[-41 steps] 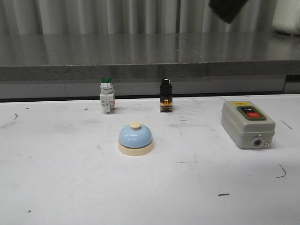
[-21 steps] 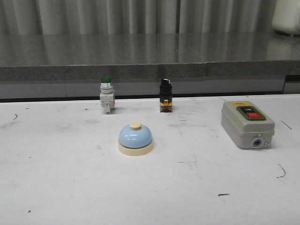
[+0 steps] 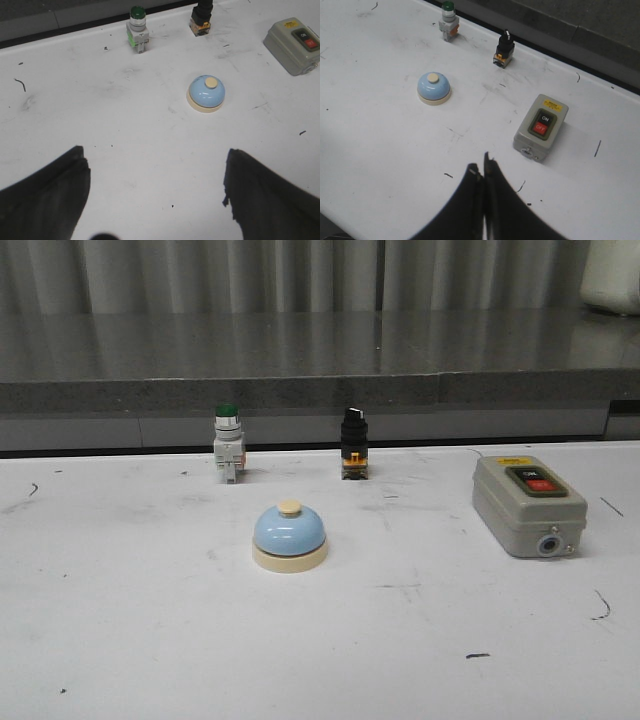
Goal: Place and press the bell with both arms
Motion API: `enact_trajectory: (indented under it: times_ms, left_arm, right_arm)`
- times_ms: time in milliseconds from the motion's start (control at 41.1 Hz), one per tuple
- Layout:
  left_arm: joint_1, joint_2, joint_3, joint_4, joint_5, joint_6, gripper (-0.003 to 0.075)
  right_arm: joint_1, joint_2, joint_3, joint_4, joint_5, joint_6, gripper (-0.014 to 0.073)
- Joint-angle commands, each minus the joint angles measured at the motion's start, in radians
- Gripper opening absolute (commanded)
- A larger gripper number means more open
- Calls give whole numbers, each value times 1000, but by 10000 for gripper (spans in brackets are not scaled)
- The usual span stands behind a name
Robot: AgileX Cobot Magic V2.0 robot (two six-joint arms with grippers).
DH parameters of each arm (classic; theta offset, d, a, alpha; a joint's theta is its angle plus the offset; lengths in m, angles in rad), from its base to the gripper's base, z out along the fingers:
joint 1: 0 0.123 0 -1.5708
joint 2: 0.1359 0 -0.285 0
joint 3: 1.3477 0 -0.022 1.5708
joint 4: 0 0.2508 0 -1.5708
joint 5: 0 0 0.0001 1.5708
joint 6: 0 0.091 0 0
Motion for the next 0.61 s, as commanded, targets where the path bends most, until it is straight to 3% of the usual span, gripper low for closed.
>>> enact_trajectory:
  times_ms: [0, 170, 267, 583]
  left_arm:
    - [1, -4, -27, -9, -68, -13, 442]
    - [1, -4, -27, -9, -66, -13, 110]
    - [1, -4, -27, -9, -69, -13, -22]
    - [1, -23, -16, -5, -89, -13, -20]
  right_arm:
    - [-7, -1, -22, 1, -54, 1, -68]
    - [-7, -1, -22, 1, -55, 1, -68]
    - [-7, -1, -22, 1, -55, 1, -68]
    - [-7, -1, -22, 1, -55, 1, -68]
